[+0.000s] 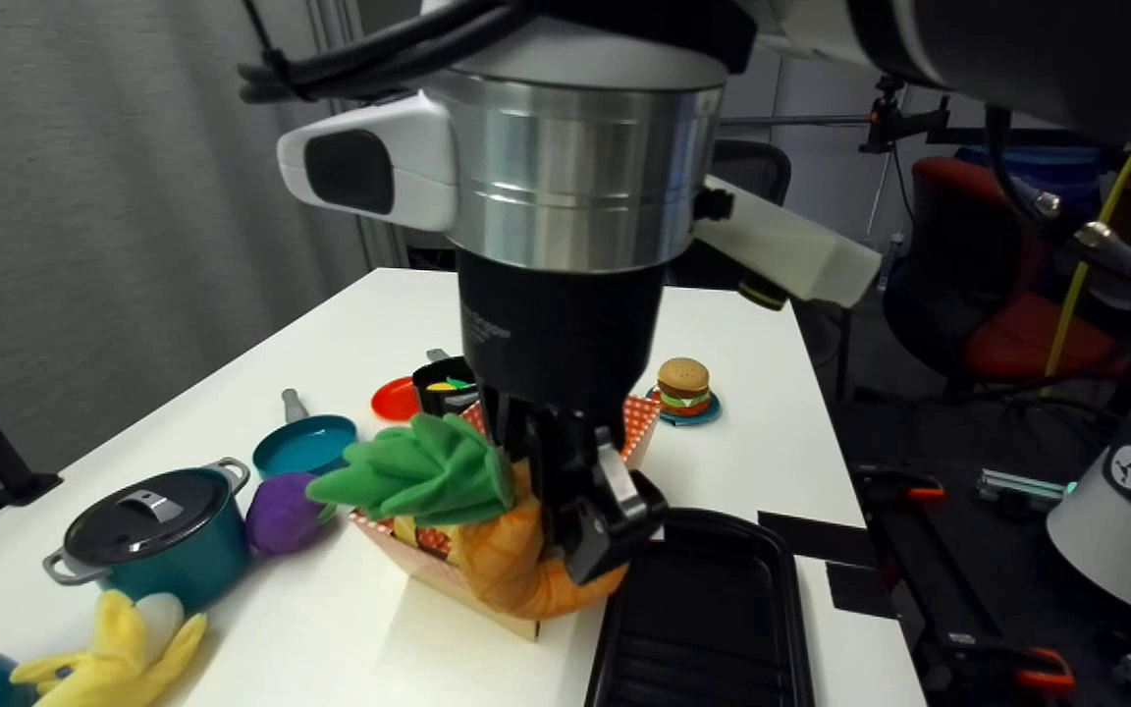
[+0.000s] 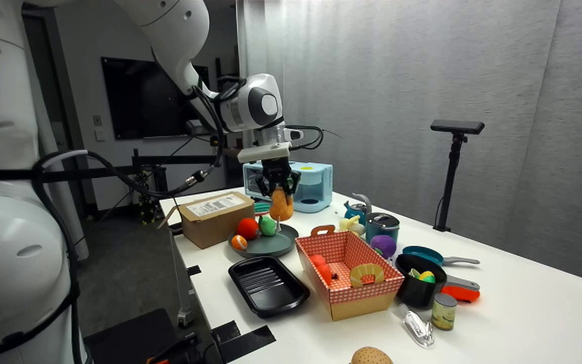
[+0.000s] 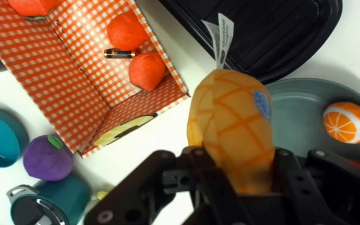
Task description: Place the pineapple plush toy on the oven tray then move the box to the left
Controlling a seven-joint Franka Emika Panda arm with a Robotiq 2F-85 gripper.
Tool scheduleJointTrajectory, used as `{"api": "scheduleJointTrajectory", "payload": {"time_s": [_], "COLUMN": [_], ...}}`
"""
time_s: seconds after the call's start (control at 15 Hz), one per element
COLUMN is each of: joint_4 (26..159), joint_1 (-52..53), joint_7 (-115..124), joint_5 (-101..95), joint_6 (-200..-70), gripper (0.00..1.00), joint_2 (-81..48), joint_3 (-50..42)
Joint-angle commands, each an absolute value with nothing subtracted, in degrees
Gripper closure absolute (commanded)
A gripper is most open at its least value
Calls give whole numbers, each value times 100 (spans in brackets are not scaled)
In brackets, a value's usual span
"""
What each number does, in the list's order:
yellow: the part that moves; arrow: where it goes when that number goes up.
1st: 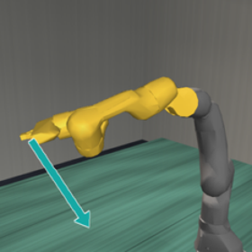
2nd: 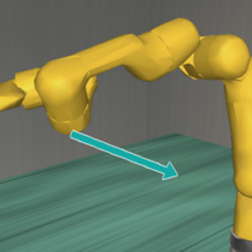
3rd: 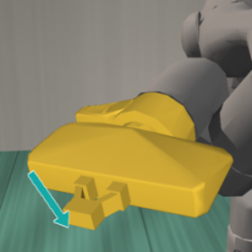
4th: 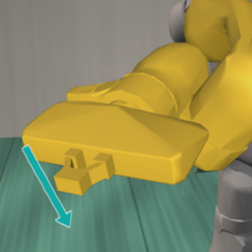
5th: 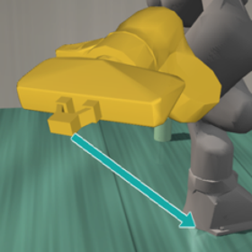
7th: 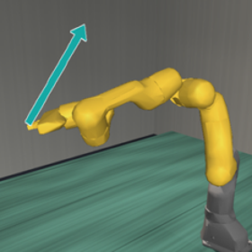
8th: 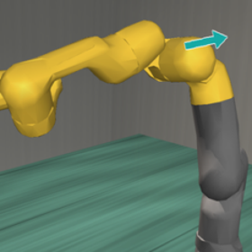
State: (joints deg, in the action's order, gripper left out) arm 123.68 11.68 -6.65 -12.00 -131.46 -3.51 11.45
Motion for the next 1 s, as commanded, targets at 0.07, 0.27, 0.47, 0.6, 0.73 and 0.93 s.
{"api": "scheduleJointTrajectory", "payload": {"time_s": [0.07,0.27,0.47,0.6,0.73,0.93], "joint_4": [12668,12625,12765,12917,13097,13381], "joint_1": [1306,1325,1244,1175,1111,1019], "joint_7": [-1139,-1255,-1339,-1335,-1326,-1256], "joint_5": [-1141,-1165,-1101,-1091,-1119,-1090], "joint_6": [-13169,-13157,-13023,-12957,-12905,-12789], "gripper": [94,94,94,94,94,94], "joint_2": [22,-30,58,152,276,510], "joint_3": [1339,1375,1297,1213,1115,984]}}
